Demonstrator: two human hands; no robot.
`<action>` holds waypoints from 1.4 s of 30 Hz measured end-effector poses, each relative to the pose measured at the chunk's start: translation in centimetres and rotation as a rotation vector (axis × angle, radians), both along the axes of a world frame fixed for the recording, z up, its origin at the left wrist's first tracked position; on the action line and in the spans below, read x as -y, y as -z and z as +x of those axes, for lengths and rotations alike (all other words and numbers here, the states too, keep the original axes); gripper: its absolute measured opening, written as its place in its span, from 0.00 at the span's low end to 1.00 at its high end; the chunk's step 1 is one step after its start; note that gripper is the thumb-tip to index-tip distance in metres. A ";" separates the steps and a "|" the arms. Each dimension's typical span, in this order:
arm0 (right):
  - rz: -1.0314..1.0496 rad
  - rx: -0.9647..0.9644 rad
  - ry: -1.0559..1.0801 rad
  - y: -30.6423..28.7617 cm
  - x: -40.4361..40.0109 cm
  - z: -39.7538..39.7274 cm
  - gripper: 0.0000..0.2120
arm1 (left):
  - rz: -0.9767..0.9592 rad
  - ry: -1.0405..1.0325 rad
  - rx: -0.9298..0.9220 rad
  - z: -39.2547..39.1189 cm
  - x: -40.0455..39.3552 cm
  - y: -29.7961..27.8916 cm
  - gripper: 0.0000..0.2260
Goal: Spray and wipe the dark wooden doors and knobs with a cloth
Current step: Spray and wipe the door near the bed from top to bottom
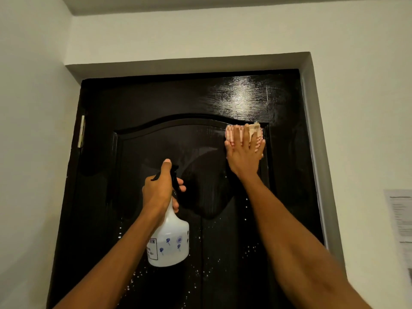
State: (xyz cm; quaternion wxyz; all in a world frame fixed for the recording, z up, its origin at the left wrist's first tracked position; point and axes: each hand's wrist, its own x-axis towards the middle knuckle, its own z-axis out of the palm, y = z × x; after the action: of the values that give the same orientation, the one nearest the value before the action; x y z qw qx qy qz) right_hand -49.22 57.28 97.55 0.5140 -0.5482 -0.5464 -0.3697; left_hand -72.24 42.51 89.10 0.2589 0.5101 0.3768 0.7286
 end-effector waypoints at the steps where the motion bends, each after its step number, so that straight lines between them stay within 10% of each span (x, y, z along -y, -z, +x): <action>1: 0.016 -0.081 -0.010 -0.5 -0.2 -1.6 0.31 | -0.002 0.005 0.004 -0.2 0.0 -0.1 0.31; 4: 0.065 -0.025 -0.054 -0.8 -1.0 -6.3 0.29 | 0.000 -0.011 0.020 -1.2 -0.2 -0.2 0.32; 11: -0.027 0.976 -0.078 5.3 -2.3 -5.4 0.29 | -0.017 -0.026 -0.032 -0.5 -0.6 -0.1 0.33; 21: 0.170 -0.356 -0.062 1.2 -0.6 -1.7 0.29 | 0.029 -0.038 -0.016 -3.0 -0.6 -0.5 0.31; 30: 0.063 0.824 -0.043 12.9 -1.8 2.2 0.28 | 0.018 0.068 -0.084 0.5 -0.9 0.4 0.32; 42: -0.133 0.098 0.110 5.5 2.3 11.2 0.28 | -0.040 0.247 -0.137 10.4 -1.1 0.9 0.33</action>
State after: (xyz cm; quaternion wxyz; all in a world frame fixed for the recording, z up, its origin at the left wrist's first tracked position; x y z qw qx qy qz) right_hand -38.06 54.94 92.01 0.4282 -0.5915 -0.5633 -0.3866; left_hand -61.81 43.64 88.18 0.3303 0.5959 0.3422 0.6471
